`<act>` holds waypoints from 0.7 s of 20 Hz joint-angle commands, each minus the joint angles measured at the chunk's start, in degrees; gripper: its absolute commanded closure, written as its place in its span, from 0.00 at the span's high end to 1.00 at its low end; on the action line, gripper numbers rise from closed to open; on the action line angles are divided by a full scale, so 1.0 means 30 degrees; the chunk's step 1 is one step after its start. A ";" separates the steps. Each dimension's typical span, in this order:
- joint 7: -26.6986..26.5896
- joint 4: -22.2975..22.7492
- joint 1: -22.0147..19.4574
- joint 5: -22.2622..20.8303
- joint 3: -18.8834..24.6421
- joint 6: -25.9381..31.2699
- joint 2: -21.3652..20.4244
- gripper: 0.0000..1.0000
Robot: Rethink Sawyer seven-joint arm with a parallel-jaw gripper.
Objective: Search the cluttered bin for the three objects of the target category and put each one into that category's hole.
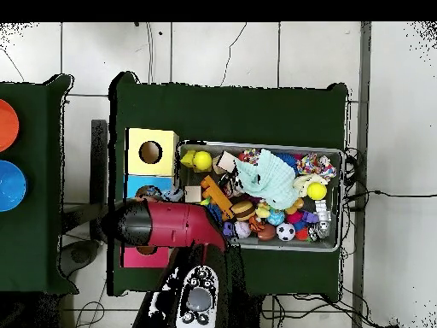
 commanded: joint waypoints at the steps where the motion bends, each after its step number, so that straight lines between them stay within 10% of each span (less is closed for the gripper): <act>1: 0.3565 0.1388 0.0211 0.0381 0.1014 -0.1234 0.0355 0.00; 14: 0.4251 0.1390 0.0920 0.0895 0.1065 -0.1880 0.0742 0.00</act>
